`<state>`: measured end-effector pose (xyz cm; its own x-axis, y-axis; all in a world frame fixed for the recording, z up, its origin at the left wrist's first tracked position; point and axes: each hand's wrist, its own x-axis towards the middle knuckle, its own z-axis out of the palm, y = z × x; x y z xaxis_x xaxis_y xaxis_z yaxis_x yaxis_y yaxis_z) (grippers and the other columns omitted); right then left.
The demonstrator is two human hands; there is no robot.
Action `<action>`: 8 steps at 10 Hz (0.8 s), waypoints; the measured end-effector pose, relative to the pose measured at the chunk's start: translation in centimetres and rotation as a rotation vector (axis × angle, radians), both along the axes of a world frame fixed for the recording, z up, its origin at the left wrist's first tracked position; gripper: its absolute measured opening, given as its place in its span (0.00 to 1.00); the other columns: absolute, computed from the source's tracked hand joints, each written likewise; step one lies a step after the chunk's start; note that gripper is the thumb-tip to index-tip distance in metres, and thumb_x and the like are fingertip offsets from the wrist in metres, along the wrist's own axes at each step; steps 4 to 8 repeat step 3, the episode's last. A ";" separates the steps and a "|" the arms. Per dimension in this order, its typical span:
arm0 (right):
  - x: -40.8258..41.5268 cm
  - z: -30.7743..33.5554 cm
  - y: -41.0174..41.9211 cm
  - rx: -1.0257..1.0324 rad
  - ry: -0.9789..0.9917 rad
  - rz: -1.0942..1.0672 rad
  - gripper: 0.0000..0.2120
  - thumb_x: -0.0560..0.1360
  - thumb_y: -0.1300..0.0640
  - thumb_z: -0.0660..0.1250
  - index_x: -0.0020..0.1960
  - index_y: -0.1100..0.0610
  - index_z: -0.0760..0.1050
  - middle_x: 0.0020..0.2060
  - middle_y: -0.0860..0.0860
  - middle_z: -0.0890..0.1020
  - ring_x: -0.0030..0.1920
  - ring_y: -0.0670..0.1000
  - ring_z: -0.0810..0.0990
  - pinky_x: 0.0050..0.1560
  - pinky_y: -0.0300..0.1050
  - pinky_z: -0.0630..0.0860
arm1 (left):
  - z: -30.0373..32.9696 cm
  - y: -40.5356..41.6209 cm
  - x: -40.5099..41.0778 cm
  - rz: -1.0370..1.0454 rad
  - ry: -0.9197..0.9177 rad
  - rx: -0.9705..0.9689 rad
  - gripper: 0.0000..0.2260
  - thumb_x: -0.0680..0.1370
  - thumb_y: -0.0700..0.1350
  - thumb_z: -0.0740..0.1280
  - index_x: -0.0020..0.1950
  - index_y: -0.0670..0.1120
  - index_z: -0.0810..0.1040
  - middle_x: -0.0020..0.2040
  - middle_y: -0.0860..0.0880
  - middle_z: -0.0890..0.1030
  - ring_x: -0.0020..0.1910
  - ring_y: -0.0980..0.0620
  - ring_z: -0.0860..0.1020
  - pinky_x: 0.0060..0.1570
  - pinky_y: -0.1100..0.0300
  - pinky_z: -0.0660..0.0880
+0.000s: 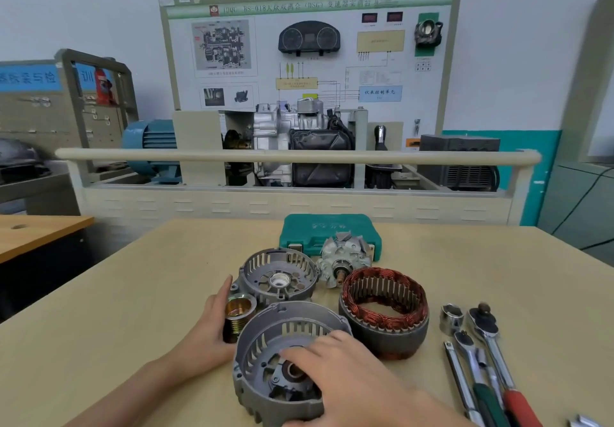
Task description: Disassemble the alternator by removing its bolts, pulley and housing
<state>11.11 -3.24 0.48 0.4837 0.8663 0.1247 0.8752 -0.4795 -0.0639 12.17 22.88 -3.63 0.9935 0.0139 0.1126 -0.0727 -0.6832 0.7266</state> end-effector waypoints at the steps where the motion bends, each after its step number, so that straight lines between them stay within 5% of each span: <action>1: 0.0 -0.2 -0.3 0.028 -0.080 0.008 0.32 0.73 0.31 0.55 0.69 0.50 0.66 0.57 0.50 0.78 0.59 0.50 0.72 0.64 0.40 0.56 | 0.3 0.0 -0.2 0.008 -0.018 0.021 0.59 0.57 0.72 0.71 0.74 0.61 0.35 0.63 0.55 0.59 0.62 0.57 0.63 0.64 0.63 0.63; 2: -0.6 0.0 -0.7 0.148 0.005 0.040 0.31 0.72 0.28 0.54 0.66 0.47 0.69 0.57 0.45 0.77 0.59 0.42 0.70 0.59 0.27 0.50 | 0.1 0.1 -0.5 -0.020 -0.028 0.021 0.51 0.64 0.65 0.69 0.73 0.62 0.37 0.64 0.54 0.57 0.67 0.55 0.60 0.68 0.60 0.60; 3: -0.9 0.4 -1.6 0.386 0.204 -0.030 0.26 0.73 0.30 0.51 0.64 0.41 0.70 0.57 0.33 0.74 0.57 0.26 0.65 0.57 0.24 0.57 | 1.6 0.5 -1.0 0.007 -0.052 -0.058 0.40 0.67 0.59 0.64 0.72 0.64 0.42 0.68 0.55 0.56 0.73 0.53 0.55 0.67 0.59 0.57; 8: -0.9 0.4 -1.6 0.386 0.204 -0.030 0.26 0.73 0.30 0.51 0.64 0.41 0.70 0.57 0.33 0.74 0.57 0.26 0.65 0.57 0.24 0.57 | 1.6 0.5 -1.0 0.007 -0.052 -0.058 0.40 0.67 0.59 0.64 0.72 0.64 0.42 0.68 0.55 0.56 0.73 0.53 0.55 0.67 0.59 0.57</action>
